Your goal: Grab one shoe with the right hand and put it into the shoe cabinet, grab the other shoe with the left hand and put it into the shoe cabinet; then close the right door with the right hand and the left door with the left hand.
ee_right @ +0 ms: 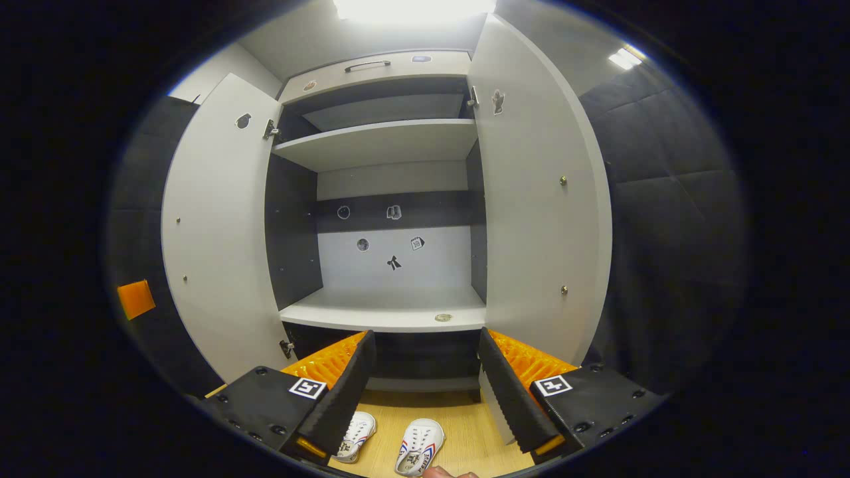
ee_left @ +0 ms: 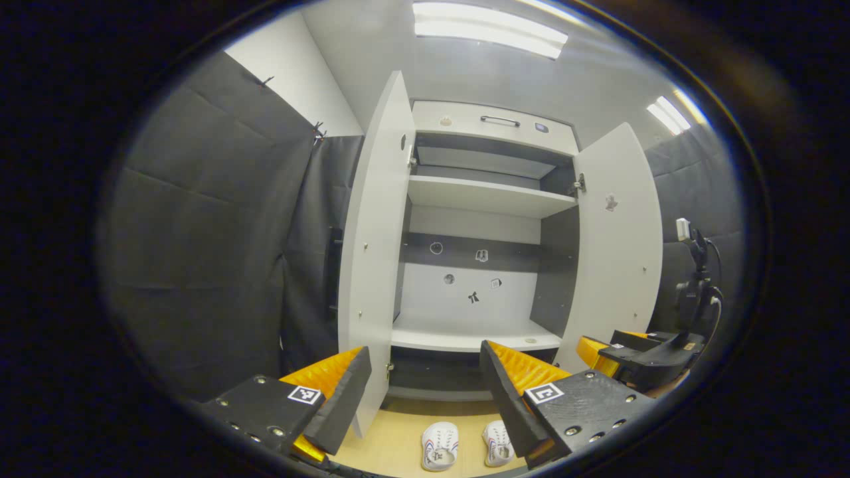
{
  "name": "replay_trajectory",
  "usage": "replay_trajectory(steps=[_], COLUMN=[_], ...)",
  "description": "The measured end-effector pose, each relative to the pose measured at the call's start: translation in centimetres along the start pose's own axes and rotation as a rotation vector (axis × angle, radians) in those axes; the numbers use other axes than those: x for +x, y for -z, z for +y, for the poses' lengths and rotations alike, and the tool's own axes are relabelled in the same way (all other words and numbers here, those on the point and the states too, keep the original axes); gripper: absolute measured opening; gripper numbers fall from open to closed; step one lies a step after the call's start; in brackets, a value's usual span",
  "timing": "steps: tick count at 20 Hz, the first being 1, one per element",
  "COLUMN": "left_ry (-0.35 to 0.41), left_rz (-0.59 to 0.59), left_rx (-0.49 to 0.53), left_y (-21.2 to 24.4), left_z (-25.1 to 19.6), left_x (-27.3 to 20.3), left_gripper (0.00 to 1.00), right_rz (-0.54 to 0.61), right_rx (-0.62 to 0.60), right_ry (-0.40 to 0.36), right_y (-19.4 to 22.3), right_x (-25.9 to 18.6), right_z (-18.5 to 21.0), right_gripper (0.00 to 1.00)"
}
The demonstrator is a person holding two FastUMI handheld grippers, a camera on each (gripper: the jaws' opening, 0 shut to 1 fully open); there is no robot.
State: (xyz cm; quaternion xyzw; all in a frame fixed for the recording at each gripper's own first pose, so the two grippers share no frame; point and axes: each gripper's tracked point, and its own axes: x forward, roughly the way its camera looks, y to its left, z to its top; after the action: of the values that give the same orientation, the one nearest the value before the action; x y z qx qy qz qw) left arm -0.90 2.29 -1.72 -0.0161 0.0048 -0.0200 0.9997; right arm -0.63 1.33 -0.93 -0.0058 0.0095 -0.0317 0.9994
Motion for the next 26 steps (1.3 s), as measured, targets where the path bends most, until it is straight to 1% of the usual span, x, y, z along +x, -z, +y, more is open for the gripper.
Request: replay_trajectory(steps=[3, 6, 9, 13, 15, 18, 22, 26], left_ry=[0.017, 0.037, 0.052, 0.091, 0.101, 0.107, 0.114, 0.104], left_rz=[0.022, 0.018, 0.029, 0.065, 0.09, 0.121, 0.146, 0.177], left_rx=[-0.004, -0.004, 0.004, -0.032, -0.038, -0.027, -0.024, -0.023], left_y=[1.2, 2.1, 3.4, 5.5, 6.5, 7.5, 8.3, 9.8], left_z=[0.0, 0.0, 0.0, -1.0, -1.5, -1.9, -2.1, -1.2], left_x=[-0.2, -0.5, -0.5, -0.5, -0.2, -0.1, -0.2, -0.4], left_gripper=[0.94, 0.94, 0.95, 0.94, 0.95, 0.94, 0.94, 0.94], right_rz=[0.004, -0.001, 0.021, 0.127, 0.182, 0.297, 0.462, 0.571], right_rx=[-0.014, -0.008, -0.008, 0.036, 0.061, 0.075, 0.138, 0.099], right_ry=[0.004, -0.018, -0.008, -0.047, -0.062, -0.071, -0.144, -0.175], right_y=[0.4, 0.8, 1.2, 3.6, 4.9, 8.5, 14.2, 19.9], right_x=[0.0, 0.3, 0.6, 1.0, 1.8, 3.0, 4.0, 5.2], right_z=[-0.1, 0.1, -0.5, -0.5, -0.5, -0.3, 2.3, 4.1], right_gripper=[0.98, 0.98, 0.98, 0.98, 0.98, 0.98, 0.97, 0.97])
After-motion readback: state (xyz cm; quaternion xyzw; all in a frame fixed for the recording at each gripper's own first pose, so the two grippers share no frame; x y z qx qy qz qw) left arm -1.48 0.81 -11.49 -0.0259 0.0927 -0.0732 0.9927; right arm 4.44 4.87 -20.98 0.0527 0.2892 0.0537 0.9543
